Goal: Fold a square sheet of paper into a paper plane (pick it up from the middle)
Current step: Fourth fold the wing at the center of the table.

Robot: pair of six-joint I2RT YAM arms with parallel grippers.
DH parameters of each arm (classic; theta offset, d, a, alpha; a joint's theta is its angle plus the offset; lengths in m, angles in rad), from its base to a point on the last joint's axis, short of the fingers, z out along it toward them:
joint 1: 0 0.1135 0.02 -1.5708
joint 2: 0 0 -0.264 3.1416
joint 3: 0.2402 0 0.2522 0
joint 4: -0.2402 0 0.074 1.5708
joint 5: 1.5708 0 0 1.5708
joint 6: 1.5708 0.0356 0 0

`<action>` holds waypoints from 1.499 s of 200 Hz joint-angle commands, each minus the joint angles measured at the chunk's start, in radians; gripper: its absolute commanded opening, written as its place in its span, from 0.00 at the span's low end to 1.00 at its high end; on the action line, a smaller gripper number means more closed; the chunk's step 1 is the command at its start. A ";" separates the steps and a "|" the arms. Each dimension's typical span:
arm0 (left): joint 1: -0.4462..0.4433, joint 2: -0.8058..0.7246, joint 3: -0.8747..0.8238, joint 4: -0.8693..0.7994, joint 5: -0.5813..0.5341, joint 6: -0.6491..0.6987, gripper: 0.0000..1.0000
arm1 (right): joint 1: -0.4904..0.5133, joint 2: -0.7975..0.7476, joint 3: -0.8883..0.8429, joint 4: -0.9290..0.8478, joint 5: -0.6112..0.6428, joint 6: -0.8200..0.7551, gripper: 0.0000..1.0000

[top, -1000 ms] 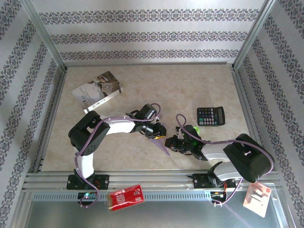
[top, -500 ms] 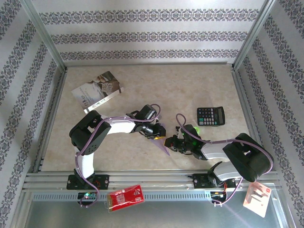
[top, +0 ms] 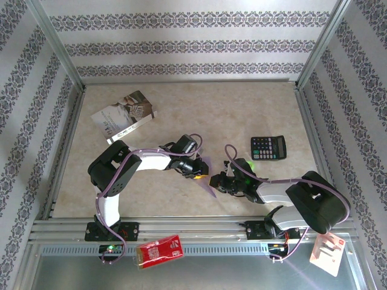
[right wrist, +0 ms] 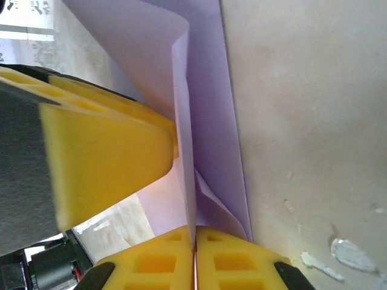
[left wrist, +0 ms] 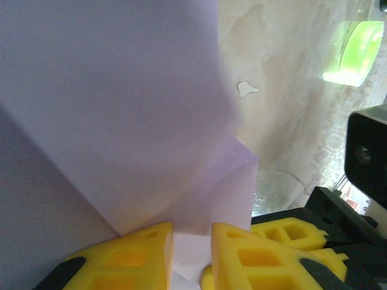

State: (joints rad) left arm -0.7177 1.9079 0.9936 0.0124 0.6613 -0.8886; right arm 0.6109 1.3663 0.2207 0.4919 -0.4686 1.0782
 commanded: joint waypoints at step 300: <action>0.029 -0.053 -0.052 0.136 0.073 -0.023 0.31 | 0.009 -0.117 0.000 -0.167 0.019 -0.127 0.02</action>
State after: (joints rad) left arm -0.7044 1.8896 0.9482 0.0917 0.7067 -0.8959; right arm 0.6113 1.2530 0.2188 0.3176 -0.4427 0.9829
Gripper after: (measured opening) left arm 0.301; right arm 0.050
